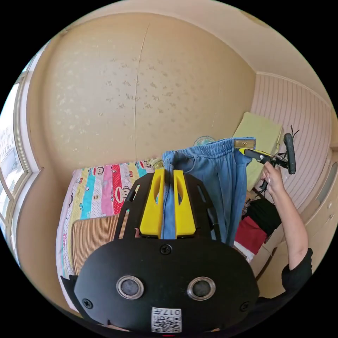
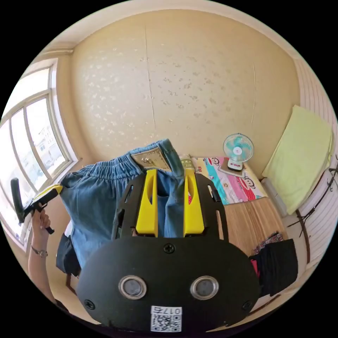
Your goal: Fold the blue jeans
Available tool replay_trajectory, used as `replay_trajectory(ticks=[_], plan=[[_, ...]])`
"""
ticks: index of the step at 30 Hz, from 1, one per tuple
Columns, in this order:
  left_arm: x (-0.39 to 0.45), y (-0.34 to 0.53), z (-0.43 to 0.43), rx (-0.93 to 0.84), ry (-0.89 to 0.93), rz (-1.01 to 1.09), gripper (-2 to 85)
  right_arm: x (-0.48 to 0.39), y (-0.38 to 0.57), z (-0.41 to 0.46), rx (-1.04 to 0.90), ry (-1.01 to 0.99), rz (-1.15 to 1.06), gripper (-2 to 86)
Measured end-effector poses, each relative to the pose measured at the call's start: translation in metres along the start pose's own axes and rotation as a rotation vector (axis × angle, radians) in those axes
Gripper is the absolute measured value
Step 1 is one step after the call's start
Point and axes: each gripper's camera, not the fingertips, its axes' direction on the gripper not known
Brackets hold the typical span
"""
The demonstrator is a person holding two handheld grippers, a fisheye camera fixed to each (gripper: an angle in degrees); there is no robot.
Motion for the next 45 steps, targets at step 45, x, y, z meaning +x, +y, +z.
replay_trajectory(ticks=[45], plan=[[-0.103,0.510,0.053,-0.470,0.274,-0.160,10.2,0.179,0.473,0.095,-0.544,-0.258,0.045,12.0]])
